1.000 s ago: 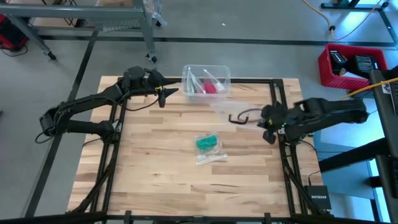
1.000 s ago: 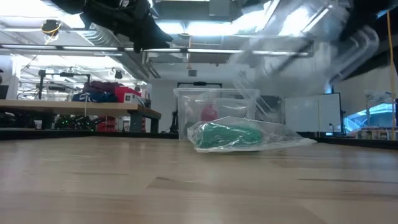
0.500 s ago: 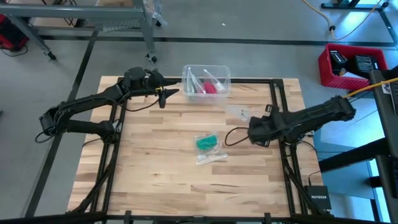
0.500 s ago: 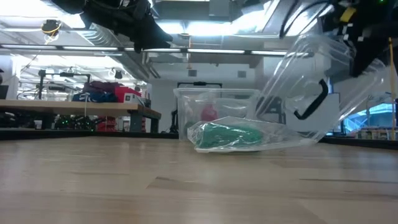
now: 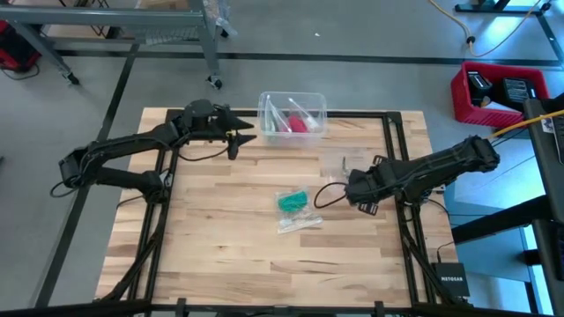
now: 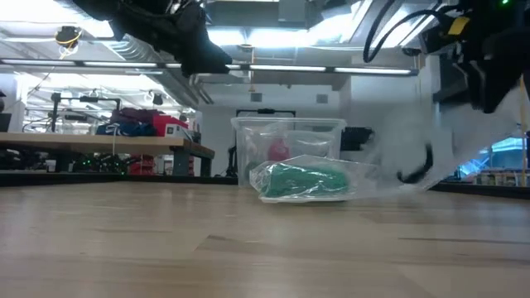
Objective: Roll bandage
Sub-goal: Open the transparent container, then put the packed rolled green bandage into the transparent container
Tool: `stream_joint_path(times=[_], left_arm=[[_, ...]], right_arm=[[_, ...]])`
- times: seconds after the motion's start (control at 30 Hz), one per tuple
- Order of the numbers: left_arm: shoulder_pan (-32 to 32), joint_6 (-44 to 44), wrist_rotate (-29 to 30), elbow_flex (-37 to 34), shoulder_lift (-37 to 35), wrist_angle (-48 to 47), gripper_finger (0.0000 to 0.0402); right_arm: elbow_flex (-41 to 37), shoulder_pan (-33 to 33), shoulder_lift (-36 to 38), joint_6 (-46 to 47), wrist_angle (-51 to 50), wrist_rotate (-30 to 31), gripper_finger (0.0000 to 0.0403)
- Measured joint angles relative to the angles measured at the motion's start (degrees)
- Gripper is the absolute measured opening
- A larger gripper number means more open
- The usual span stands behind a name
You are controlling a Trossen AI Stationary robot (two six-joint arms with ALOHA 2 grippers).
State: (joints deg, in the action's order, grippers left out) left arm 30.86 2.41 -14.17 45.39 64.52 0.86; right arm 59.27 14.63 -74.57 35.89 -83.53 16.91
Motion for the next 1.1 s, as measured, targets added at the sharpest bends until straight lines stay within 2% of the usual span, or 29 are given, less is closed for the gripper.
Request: stream_joint_path(times=[0.13, 0.23, 0.37, 0.57, 0.7, 0.83, 0.93, 1.1], left_arm=[[-3.1, 0.1, 0.0, 0.0, 2.2, -0.4, 0.0182], [-6.2, 0.3, 0.0, 0.0, 4.0, -0.4, 0.0182], [-11.3, -0.3, 0.0, 0.0, 6.9, -0.4, 0.0182], [-19.3, -4.9, 0.1, 0.0, 12.9, 0.9, 0.0182], [-24.9, -8.1, 3.6, 0.0, 18.3, 4.3, 0.0182], [-29.3, -11.3, 9.6, 0.0, 23.9, 7.0, 0.0182], [-31.2, -13.2, 12.9, 0.0, 27.1, 8.5, 0.0182], [-32.8, -14.6, 14.8, 0.0, 29.0, 8.8, 0.0182]], right_arm=[[0.0, 0.0, 0.1, -0.2, 0.0, -4.7, 0.0242], [0.0, 0.8, 0.1, -0.6, 0.3, -6.7, 0.0265], [0.0, 2.2, 0.2, -6.1, 9.7, -6.9, 0.0276], [-3.2, 4.5, 0.2, -19.2, 35.1, -5.3, 0.0277], [-8.7, 5.0, -0.6, -26.6, 49.1, -6.6, 0.0277], [-13.8, 4.9, -2.7, -31.5, 57.7, -9.1, 0.0271], [-16.4, 4.9, -5.5, -37.6, 61.7, -10.1, 0.0251], [-17.4, 4.9, -10.8, -52.0, 63.3, -7.2, 0.0208]])
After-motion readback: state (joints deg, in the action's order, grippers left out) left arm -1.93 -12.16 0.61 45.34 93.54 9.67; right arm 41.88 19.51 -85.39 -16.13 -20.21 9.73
